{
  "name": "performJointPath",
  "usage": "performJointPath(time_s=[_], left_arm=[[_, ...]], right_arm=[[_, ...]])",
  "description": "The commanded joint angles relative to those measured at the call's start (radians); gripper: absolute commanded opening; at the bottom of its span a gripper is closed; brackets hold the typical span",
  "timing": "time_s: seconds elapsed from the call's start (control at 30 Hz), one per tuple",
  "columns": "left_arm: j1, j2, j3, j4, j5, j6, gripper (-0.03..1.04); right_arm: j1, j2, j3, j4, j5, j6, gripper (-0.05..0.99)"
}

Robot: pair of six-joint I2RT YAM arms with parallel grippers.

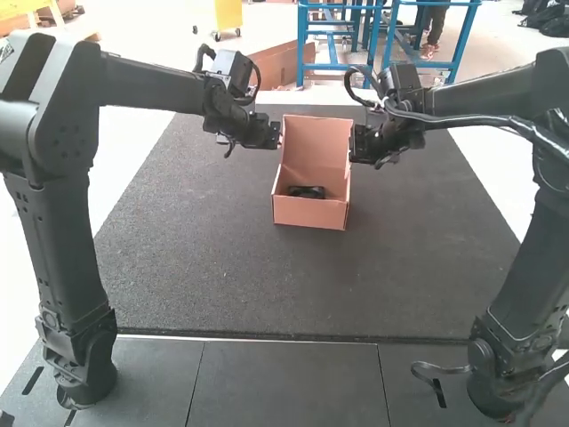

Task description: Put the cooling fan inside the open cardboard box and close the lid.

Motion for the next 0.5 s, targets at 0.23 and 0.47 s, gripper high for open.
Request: performJointPath(time_s=[0.23,0.47], left_arm=[[-0.02,-0.095,-0.041,0.028,0.009,-0.01,0.97],[-0.02,-0.104,-0.064,0.046,0.013,-0.012,0.97]], right_arm=[[0.018,-0.091,-0.076,0.049,0.016,0.014,-0.01],[0.018,-0.111,-0.132,0.092,0.017,0.02,-0.01]])
